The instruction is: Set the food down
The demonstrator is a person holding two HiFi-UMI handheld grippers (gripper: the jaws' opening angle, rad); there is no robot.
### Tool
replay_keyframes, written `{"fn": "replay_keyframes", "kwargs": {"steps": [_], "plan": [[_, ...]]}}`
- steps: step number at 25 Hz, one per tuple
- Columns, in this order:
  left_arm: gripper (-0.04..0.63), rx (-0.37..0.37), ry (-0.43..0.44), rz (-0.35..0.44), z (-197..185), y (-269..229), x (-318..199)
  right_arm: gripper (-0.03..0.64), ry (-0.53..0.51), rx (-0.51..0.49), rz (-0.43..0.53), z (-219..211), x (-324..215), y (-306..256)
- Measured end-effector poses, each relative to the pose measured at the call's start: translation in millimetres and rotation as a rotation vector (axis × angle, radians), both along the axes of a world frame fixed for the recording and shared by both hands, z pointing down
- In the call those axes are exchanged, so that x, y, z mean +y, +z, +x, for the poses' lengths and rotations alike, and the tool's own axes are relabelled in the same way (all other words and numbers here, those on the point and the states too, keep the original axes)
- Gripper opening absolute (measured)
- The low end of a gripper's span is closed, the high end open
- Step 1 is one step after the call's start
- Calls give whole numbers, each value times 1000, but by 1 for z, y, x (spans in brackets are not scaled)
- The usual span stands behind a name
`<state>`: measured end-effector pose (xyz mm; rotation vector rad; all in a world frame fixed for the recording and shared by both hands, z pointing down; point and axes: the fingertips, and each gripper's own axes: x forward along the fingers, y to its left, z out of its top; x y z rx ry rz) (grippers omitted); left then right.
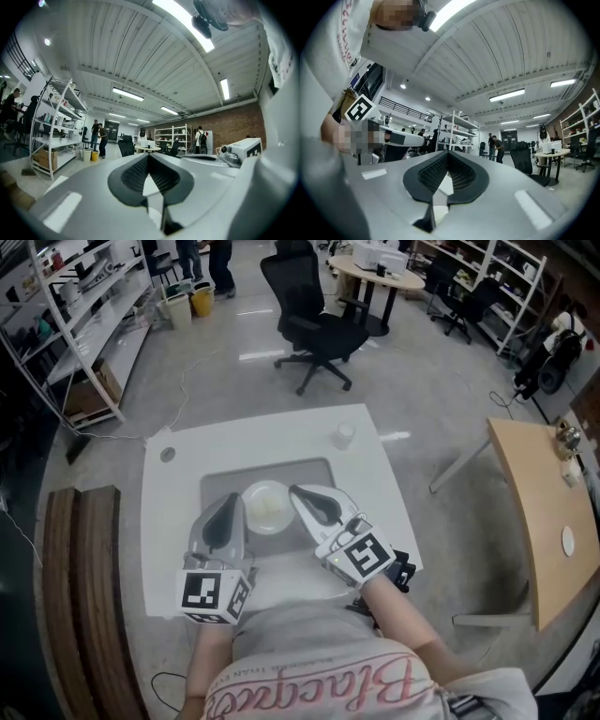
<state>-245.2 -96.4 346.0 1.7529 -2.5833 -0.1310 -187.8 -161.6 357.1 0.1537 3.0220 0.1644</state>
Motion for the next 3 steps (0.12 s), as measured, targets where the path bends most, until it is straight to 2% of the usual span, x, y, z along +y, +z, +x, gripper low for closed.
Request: {"fn": "replay_keyframes", "kwargs": {"steps": [3], "plan": [[-2,-14,-10,8,-4,1,1,0,6,6,5,0,-4,6]]}}
